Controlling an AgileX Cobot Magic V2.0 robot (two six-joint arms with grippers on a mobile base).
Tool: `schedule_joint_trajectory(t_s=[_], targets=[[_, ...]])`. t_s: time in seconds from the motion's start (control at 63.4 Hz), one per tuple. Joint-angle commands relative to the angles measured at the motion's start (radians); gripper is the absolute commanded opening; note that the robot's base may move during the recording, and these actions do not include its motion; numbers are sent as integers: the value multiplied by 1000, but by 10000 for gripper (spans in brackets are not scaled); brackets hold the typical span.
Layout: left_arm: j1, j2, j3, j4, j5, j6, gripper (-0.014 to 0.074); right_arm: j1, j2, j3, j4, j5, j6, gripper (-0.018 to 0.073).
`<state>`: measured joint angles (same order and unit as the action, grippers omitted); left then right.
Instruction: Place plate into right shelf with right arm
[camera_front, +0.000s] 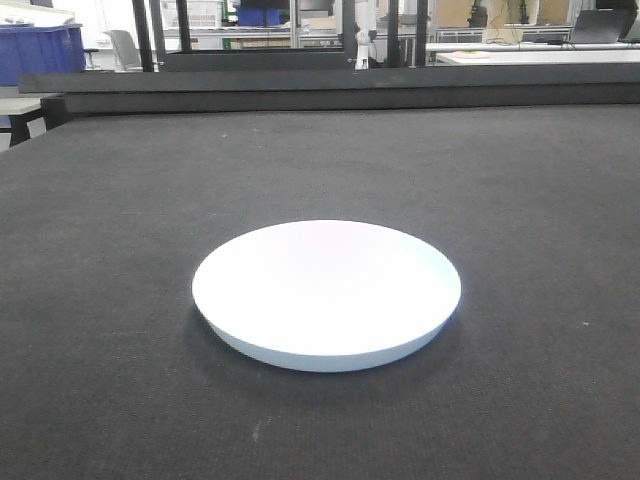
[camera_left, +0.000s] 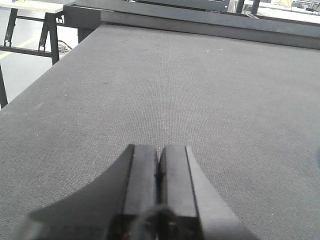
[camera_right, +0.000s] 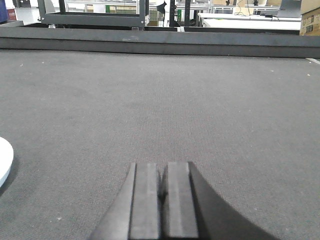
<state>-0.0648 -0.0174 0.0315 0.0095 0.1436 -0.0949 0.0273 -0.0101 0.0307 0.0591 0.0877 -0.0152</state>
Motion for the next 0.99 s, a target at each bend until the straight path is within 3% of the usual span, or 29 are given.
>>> schedule_joint_trajectory(t_s=[0.0,0.205,0.394,0.441,0.568,0.662,0.757,0.899,0.978], targets=[[-7,-4,10,-2,-84,-6,-47,-1,11,-9,-9,-80,-4,56],[-7,-4,10,-2,-84,-6,-47,-1,11,-9,-8,-100,-4,56],[-7,-4,10,-2,-84,-6,-47,0,11,-9,-1,-314,5,56],[-7,-4,10,-2,-84,-6,-47,0,11,-13,-1,-377,41,56],[-7,-4,10,-2,-84,-6,-47,1,12,-81,-4,-400,302,56],[-7,-4,10,-2,-84,-6,-47,1,21,-200,-91,-300,370,56],[-7,-4,10,-2,-84,-6,-47,10,71,-393,-186,-98,389,56],[-7,-4,10,-2,-84,-6,-47,68,273,-664,-183,280,358,56],[-7,-4,10,-2,-84,-6,-47,122,423,-810,-128,454,278,56]])
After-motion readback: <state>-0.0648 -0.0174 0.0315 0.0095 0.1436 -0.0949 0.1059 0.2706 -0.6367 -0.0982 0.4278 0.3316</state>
